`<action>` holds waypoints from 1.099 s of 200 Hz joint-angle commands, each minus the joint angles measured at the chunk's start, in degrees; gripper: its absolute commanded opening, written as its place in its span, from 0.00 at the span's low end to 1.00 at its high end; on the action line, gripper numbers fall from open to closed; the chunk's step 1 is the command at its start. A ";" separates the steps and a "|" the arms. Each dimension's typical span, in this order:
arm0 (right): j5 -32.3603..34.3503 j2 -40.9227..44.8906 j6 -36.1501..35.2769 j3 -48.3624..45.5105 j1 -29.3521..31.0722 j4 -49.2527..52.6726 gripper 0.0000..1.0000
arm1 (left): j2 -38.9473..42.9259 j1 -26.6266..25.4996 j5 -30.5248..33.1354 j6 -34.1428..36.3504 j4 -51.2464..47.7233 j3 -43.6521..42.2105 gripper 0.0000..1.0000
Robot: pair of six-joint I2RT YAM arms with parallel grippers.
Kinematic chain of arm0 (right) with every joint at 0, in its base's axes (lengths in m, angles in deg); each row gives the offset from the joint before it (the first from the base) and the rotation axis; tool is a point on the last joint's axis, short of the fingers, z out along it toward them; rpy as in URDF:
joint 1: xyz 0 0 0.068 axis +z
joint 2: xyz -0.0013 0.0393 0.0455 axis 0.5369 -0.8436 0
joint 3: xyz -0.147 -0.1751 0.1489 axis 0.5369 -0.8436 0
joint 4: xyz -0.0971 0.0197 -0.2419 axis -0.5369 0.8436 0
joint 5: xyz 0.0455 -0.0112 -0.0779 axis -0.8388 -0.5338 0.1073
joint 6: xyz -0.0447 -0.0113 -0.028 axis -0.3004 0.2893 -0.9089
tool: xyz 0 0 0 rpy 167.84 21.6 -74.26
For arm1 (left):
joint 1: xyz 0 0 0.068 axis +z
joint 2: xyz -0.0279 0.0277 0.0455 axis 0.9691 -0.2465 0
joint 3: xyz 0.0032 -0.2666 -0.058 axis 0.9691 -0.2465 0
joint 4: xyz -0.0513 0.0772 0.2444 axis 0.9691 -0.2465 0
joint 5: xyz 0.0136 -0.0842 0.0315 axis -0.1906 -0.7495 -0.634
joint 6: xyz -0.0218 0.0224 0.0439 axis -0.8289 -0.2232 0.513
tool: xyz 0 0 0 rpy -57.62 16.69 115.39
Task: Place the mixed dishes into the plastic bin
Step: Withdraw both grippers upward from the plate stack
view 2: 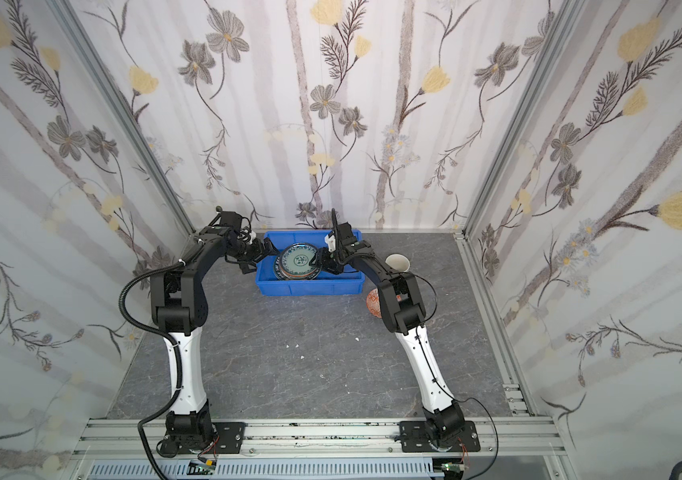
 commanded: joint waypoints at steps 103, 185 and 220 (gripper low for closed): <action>-0.50 2.13 -1.97 0.69 0.26 -1.20 0.61 | 0.44 -0.54 -1.15 0.19 0.16 0.65 1.00; 7.93 13.87 -7.55 -2.39 -1.58 3.52 0.64 | 5.82 0.96 3.90 1.45 -0.57 -3.40 1.00; 11.05 24.42 -9.47 -16.15 -1.59 2.60 0.57 | 11.61 0.14 6.95 2.40 -0.60 -8.36 1.00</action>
